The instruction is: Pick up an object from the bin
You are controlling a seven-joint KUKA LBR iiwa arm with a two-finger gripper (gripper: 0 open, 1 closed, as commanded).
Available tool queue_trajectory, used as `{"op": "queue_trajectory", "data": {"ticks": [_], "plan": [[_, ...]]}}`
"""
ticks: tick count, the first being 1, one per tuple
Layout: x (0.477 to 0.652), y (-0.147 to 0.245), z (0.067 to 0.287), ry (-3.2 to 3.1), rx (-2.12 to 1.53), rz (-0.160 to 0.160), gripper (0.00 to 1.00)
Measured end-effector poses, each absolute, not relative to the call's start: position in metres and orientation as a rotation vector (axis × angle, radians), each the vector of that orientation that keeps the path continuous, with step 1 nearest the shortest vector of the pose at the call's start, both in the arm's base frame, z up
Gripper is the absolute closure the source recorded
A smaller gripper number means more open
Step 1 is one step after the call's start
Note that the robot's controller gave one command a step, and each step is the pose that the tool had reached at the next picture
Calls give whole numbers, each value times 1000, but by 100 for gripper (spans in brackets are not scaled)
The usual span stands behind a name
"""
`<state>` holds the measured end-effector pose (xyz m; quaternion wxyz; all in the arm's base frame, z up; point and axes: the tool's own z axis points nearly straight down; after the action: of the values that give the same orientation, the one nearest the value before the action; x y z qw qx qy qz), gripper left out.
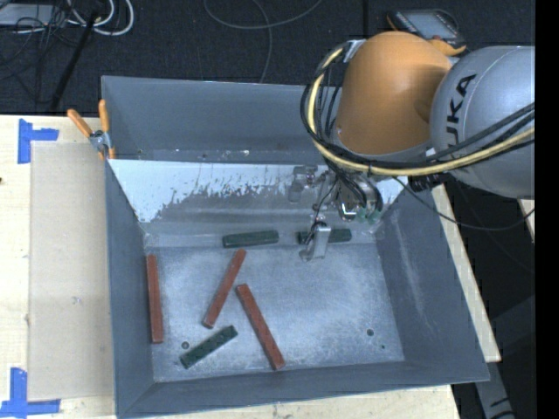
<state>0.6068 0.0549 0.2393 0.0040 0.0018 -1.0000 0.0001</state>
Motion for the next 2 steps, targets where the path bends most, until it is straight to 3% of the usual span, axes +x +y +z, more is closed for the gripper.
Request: {"op": "queue_trajectory", "data": {"ticks": [1, 2], "plan": [[608, 55, 244, -3142, 4, -1, 0], [608, 77, 190, -3147, 64, 0, 0]]}}
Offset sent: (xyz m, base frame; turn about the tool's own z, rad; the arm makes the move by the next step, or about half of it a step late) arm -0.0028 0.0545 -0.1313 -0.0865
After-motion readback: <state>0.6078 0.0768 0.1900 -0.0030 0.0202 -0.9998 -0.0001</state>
